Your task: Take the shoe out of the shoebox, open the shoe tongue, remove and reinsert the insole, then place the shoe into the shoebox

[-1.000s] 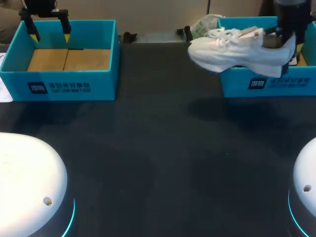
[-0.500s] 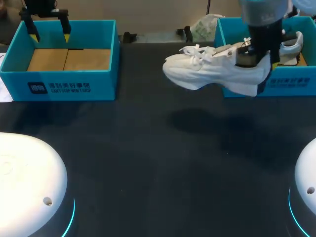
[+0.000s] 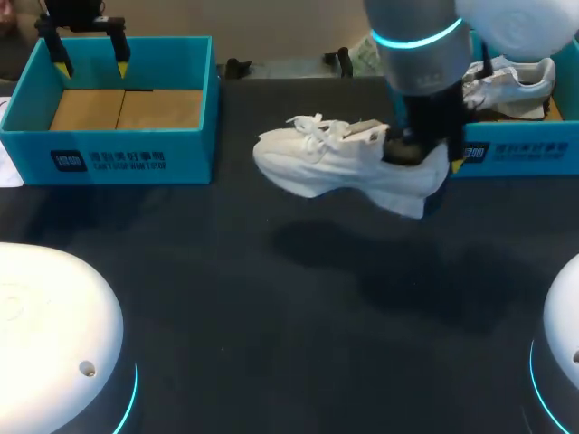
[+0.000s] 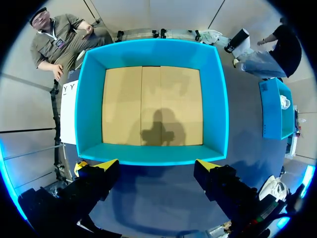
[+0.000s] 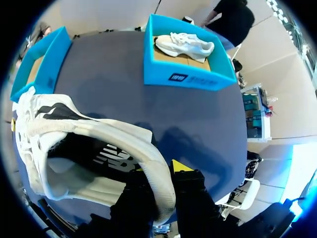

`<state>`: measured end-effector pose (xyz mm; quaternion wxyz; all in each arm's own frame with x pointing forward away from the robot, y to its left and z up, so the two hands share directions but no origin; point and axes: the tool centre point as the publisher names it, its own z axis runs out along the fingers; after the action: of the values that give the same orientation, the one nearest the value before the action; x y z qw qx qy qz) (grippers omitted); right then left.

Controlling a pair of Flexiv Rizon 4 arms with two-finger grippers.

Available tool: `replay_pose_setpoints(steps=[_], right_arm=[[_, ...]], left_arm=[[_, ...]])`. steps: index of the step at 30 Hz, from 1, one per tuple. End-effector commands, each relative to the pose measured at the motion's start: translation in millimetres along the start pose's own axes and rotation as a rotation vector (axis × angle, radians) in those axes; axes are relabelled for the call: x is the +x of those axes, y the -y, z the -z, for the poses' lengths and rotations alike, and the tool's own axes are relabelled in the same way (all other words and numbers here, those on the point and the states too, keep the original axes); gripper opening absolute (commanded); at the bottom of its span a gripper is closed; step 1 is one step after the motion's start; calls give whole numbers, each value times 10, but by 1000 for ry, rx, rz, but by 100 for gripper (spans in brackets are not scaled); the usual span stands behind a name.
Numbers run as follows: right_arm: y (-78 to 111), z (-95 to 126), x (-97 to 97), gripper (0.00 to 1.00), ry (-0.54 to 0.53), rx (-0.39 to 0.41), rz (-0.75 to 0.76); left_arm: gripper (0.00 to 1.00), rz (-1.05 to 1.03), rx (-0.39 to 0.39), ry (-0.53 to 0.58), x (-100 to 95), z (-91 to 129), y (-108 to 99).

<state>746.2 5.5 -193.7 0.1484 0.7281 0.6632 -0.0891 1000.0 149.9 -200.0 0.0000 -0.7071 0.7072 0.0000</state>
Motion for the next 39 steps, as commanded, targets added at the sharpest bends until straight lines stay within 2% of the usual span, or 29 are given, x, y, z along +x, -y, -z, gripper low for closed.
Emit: replay_pose_setpoints(steps=[1,6,29,33,39], right_arm=[[194,28,209,0,15,-4,-3],[441,25,320,0,-20,4,-22],[441,25,320,0,-20,4,-22],[591,-218,434,0,-27,30,9],[694,-546,610,0,-36,22,34]], left_arm=[[100,0,0,0,0,0,0],[100,0,0,0,0,0,0],[100,0,0,0,0,0,0],[100,0,0,0,0,0,0],[100,0,0,0,0,0,0]])
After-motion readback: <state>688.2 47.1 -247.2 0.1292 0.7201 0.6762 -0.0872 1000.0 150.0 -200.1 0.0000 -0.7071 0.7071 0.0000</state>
